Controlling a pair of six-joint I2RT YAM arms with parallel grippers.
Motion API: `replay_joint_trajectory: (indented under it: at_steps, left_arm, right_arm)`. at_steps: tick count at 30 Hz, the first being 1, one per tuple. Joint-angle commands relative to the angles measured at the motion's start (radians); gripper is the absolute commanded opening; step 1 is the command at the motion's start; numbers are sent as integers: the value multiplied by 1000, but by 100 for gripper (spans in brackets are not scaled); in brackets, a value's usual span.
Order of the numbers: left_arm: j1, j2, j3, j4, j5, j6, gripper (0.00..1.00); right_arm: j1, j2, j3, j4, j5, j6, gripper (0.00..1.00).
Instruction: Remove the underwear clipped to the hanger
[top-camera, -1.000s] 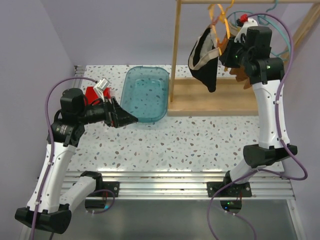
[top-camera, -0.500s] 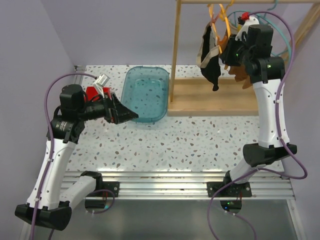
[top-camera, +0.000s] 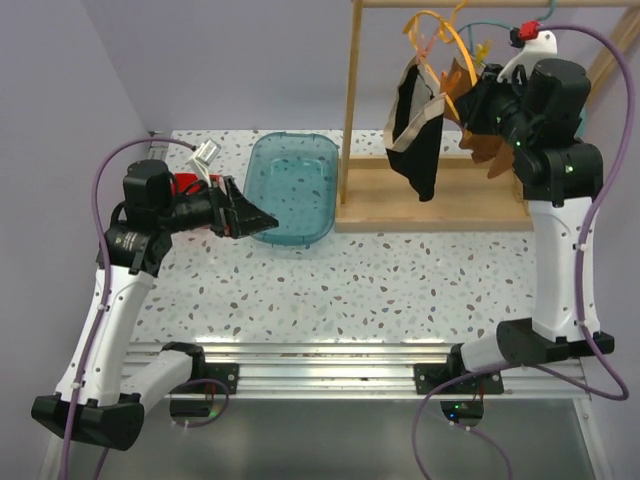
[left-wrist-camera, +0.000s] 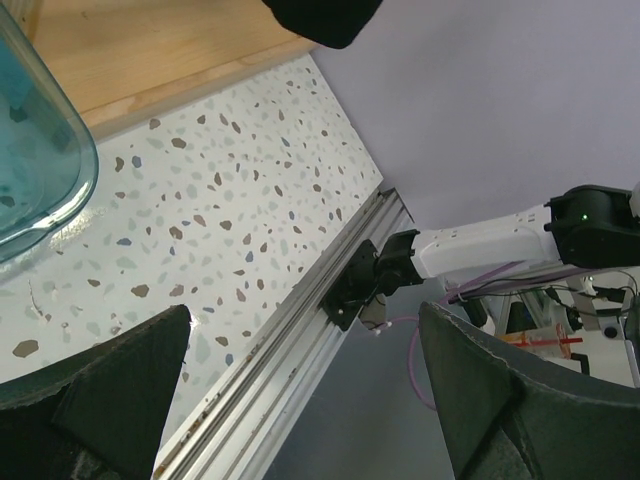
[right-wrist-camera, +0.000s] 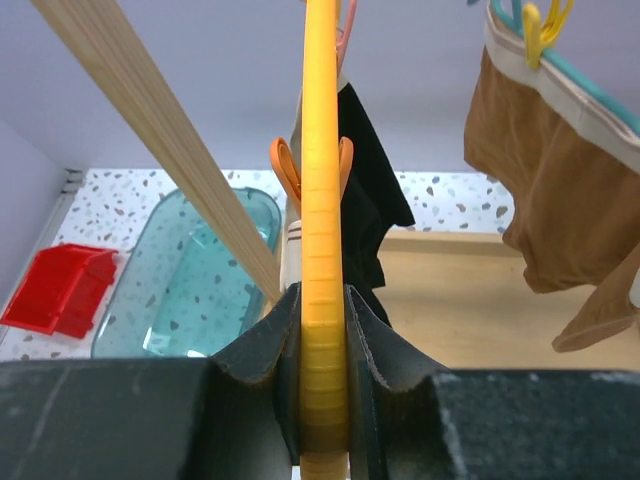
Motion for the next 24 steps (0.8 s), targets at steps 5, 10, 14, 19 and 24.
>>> replay_joint_trajectory:
  at_steps: [5, 10, 14, 19, 24]
  left_arm:
    - [-7, 25, 46, 58, -2, -5, 99]
    - [-7, 38, 63, 66, -2, -8, 99]
    - [-7, 58, 92, 81, 4, -13, 99]
    - [-14, 100, 112, 122, 33, -37, 100]
    - [-63, 144, 140, 144, 26, -46, 99]
  right_arm:
    - [1, -76, -64, 171, -17, 11, 0]
    - [1, -122, -88, 129, -17, 15, 0]
    - [0, -278, -249, 134, -17, 38, 0]
    - [0, -496, -524, 139, -63, 86, 0]
    - [2, -653, -648, 61, -120, 95, 0]
